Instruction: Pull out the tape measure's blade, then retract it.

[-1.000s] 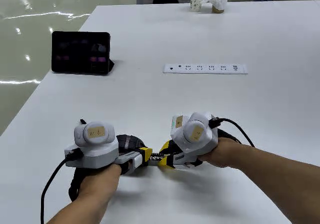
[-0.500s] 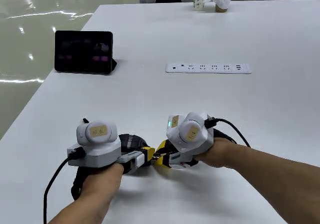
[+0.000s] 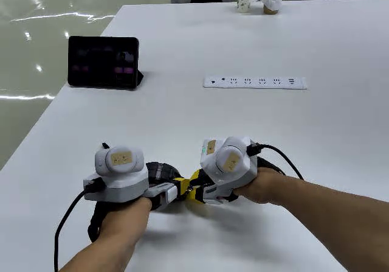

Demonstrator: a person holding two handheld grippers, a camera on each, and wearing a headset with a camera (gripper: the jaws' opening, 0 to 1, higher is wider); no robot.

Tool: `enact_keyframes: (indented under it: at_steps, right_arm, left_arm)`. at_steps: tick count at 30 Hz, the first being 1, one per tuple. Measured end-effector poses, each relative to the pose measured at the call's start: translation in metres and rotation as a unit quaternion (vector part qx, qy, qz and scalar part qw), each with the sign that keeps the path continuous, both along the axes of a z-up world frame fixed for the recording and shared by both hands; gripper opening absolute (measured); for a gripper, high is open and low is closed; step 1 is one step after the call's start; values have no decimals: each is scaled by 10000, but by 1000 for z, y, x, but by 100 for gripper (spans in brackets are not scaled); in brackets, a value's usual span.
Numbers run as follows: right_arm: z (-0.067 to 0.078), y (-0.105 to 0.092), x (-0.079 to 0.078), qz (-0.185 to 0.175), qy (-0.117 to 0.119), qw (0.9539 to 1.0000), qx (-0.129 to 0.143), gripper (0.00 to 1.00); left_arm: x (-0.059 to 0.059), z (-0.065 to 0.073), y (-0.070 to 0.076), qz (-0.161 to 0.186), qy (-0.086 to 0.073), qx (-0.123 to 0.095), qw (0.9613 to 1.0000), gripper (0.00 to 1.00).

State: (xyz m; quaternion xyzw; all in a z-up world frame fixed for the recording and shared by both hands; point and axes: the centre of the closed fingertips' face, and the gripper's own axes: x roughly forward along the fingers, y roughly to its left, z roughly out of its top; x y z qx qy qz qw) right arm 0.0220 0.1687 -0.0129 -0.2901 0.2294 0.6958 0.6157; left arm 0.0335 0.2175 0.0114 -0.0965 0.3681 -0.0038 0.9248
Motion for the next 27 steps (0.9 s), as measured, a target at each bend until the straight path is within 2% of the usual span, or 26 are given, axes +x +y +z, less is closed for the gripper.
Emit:
enact_keyframes:
  at_steps: [12,20,27]
  right_arm:
    - [0,1,-1,-15,-69,10000,-50,12]
    - [0,0,-1,-75,-61,9999,-76,13]
    - [0,-4,-1,-137,-43,9999,-83,15]
  left_arm:
    - [1,0,0,-69,11,23,10000,61]
    - [0,0,-1,-32,54,-42,10000,62]
    - [1,1,-1,-95,43,36,9999,62]
